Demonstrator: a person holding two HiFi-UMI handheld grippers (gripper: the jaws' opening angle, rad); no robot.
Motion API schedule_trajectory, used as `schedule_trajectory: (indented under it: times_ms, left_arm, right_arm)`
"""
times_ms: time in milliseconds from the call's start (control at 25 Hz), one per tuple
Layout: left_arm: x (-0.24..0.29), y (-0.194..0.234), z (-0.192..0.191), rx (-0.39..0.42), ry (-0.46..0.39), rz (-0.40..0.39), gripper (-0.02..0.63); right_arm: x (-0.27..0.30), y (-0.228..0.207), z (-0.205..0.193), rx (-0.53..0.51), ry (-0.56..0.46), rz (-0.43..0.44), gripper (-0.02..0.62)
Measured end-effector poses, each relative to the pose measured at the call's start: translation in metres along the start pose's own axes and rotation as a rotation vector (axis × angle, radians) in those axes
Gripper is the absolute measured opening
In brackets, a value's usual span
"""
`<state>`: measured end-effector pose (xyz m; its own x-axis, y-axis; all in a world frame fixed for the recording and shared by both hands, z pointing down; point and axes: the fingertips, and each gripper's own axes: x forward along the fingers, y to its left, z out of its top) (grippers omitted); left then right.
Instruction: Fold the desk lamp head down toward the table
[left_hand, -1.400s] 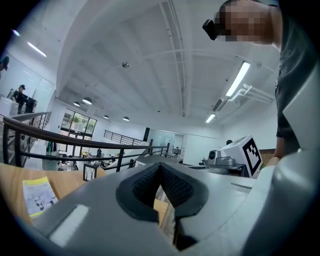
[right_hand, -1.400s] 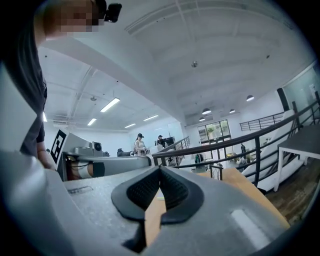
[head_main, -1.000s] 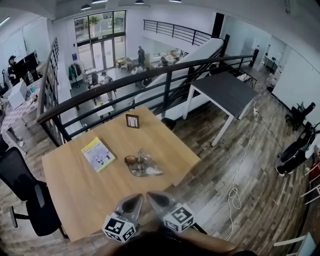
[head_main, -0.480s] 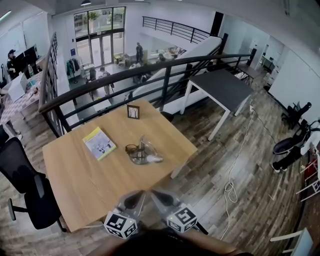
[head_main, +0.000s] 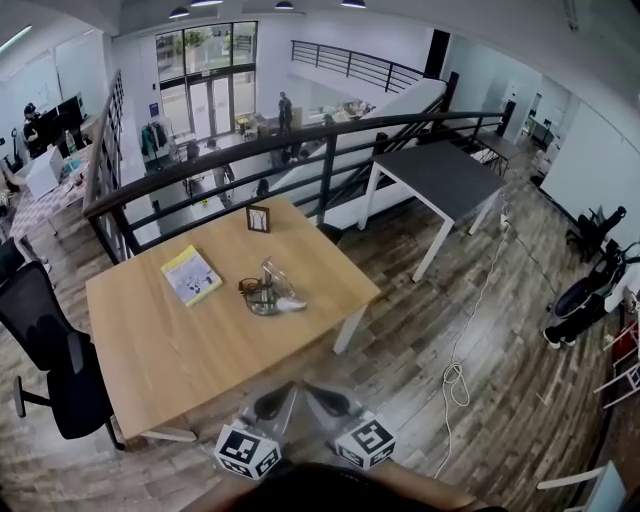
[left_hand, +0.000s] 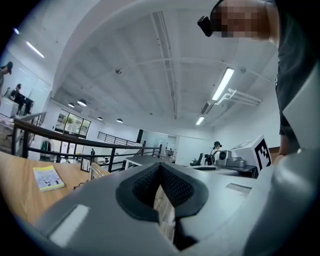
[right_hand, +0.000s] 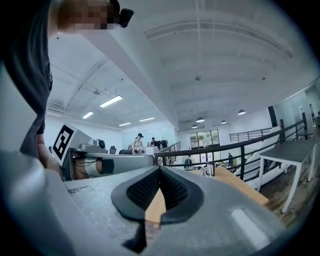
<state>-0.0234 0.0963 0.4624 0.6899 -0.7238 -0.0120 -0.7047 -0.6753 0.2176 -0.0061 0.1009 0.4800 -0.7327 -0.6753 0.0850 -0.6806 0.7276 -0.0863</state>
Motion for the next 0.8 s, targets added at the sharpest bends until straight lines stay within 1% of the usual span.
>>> schedule_trajectory:
  times_ms: [200,320,520,800]
  left_arm:
    - [-0.006,-0.052,-0.025,-0.024,0.012,0.025,0.002]
    - [-0.012,-0.076,-0.033,-0.033,0.015,0.042,0.002]
    - [-0.021,-0.103,-0.035,-0.024,0.000,0.063,0.002]
    - [-0.031,-0.128,-0.038,-0.009,-0.008,0.077,0.002]
  right_arm:
    - [-0.056,0.002,-0.009,-0.006,0.012,0.009,0.003]
    - [-0.082,0.010,-0.012,-0.011,0.013,0.028,0.003]
    - [-0.110,0.020,-0.011,-0.023,0.009,0.050,0.003]
    - [-0.135,0.028,-0.015,-0.009,0.004,0.063,0.003]
